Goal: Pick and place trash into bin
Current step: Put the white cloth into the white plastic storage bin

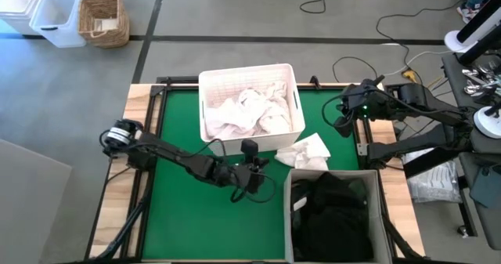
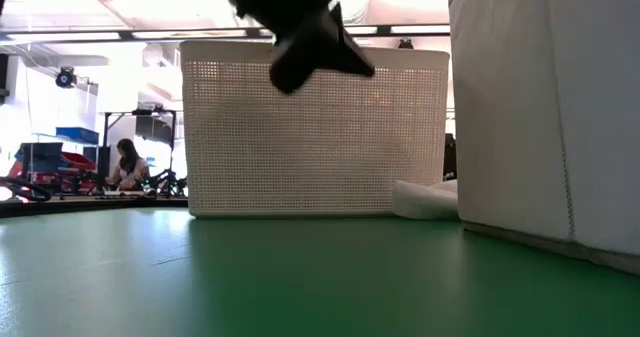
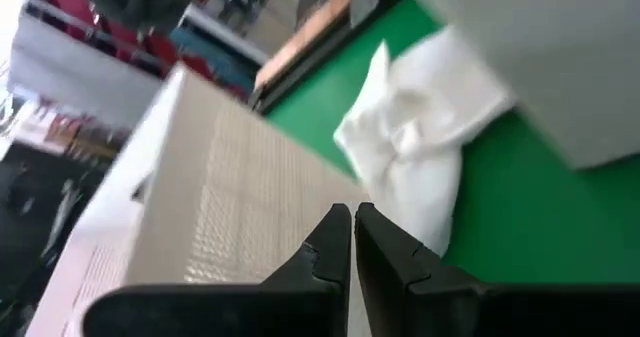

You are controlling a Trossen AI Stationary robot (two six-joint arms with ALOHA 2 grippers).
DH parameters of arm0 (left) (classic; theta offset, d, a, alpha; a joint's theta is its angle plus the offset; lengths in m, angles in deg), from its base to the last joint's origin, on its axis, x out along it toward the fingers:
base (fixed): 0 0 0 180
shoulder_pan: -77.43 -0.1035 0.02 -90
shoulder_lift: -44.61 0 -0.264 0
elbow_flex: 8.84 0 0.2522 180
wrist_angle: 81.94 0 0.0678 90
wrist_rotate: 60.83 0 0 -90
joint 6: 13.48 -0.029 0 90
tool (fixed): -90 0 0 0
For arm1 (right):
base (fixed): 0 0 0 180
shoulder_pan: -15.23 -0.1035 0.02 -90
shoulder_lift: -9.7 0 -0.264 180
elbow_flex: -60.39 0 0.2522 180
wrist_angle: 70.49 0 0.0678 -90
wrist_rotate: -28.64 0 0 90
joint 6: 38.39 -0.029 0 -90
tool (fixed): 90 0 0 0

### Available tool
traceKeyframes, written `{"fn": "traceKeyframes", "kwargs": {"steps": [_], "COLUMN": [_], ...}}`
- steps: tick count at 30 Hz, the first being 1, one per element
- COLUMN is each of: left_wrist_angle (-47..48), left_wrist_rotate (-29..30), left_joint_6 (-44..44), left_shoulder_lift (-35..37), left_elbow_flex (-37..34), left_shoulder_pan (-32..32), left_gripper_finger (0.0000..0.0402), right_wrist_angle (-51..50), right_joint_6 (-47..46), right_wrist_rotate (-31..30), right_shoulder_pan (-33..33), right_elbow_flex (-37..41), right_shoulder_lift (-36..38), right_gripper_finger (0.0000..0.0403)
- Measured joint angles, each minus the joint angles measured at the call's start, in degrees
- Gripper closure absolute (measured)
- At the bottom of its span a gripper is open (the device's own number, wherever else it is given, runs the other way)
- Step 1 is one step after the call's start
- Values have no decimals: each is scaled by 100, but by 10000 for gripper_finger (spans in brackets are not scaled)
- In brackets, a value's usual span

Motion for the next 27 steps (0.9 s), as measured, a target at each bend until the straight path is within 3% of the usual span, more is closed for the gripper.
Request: {"fn": "traceKeyframes", "kwargs": {"steps": [15, 21, 27], "left_wrist_angle": [-532, -831, -857], "left_wrist_rotate": [76, 70, -44], "left_joint_6": [194, 153, 151], "left_shoulder_lift": [-820, -1006, -1094], "left_elbow_flex": [0, 0, 0], "left_shoulder_pan": [-321, -365, -517], "left_gripper_finger": [399, 384, 352], "right_wrist_angle": [994, 1431, 2242], "right_joint_6": [398, 500, 763], "right_wrist_rotate": [-169, -101, 575], "right_shoulder_pan": [-153, -162, -164], "right_elbow_flex": [45, 440, 891], "right_shoulder_lift": [1048, 1277, 1268], "right_gripper_finger": [390, 390, 390]}}
